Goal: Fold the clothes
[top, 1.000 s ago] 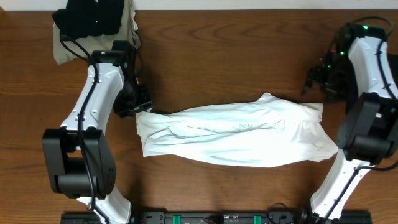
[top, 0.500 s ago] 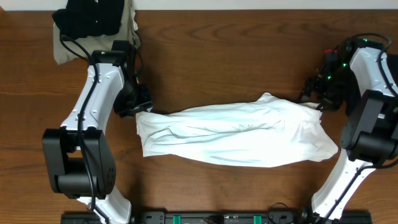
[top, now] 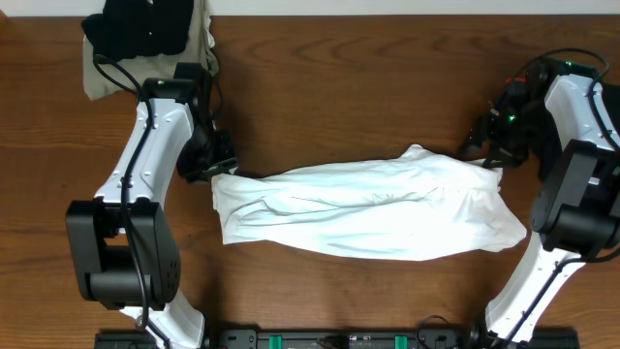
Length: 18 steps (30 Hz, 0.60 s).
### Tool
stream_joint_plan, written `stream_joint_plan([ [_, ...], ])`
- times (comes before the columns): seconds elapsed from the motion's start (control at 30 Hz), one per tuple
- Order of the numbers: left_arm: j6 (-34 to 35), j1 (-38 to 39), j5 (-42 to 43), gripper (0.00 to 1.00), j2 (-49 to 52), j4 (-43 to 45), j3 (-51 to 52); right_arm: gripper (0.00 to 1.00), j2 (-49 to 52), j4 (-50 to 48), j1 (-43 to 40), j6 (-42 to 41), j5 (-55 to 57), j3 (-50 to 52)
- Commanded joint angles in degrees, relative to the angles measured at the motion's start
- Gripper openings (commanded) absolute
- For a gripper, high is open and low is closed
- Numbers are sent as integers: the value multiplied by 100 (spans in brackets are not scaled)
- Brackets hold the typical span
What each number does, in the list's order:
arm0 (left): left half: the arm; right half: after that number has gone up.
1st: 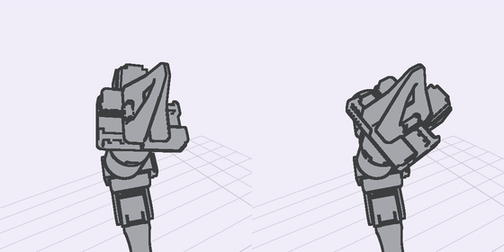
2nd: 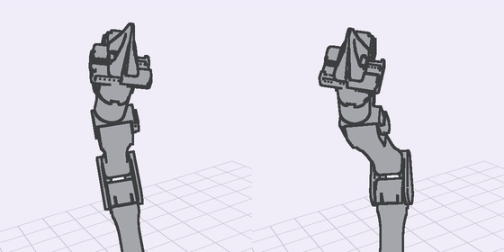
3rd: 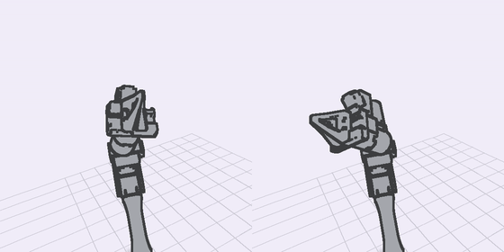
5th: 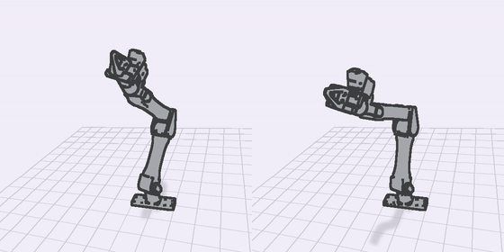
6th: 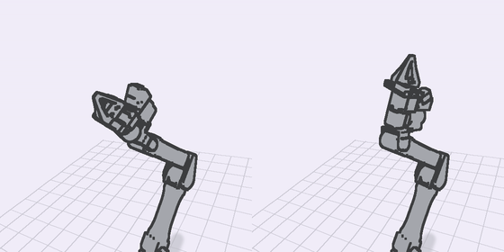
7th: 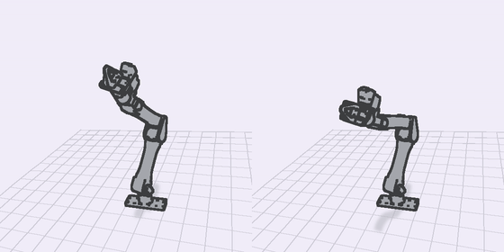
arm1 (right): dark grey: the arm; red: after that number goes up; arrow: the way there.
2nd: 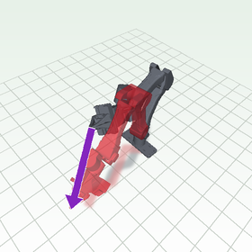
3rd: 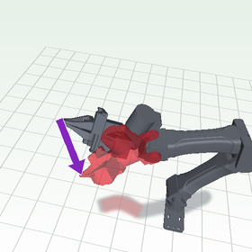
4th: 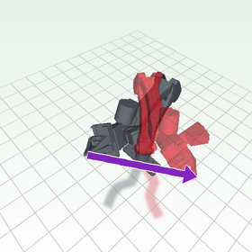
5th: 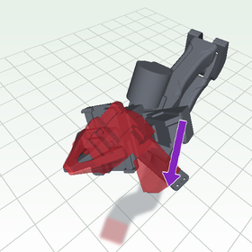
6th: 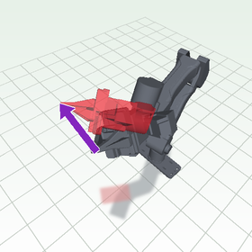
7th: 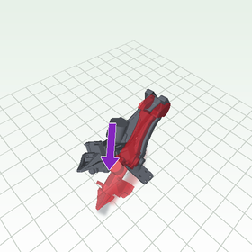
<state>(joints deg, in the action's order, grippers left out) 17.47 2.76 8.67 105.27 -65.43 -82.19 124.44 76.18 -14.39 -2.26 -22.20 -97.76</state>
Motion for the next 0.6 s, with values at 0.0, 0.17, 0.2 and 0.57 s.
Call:
stream_joint_plan([
  [0.0,-116,-17,13,52,-37,4,48,64,-127,166,9,348,-553,0],
  [0.17,-116,-17,13,52,-37,2,48,55,-127,470,33,428,-544,0],
  [0.2,-116,-17,13,52,-35,2,48,50,-127,485,33,426,-546,0],
  [0.57,-116,-17,13,52,-37,0,48,1,-129,503,31,205,-522,0],
])
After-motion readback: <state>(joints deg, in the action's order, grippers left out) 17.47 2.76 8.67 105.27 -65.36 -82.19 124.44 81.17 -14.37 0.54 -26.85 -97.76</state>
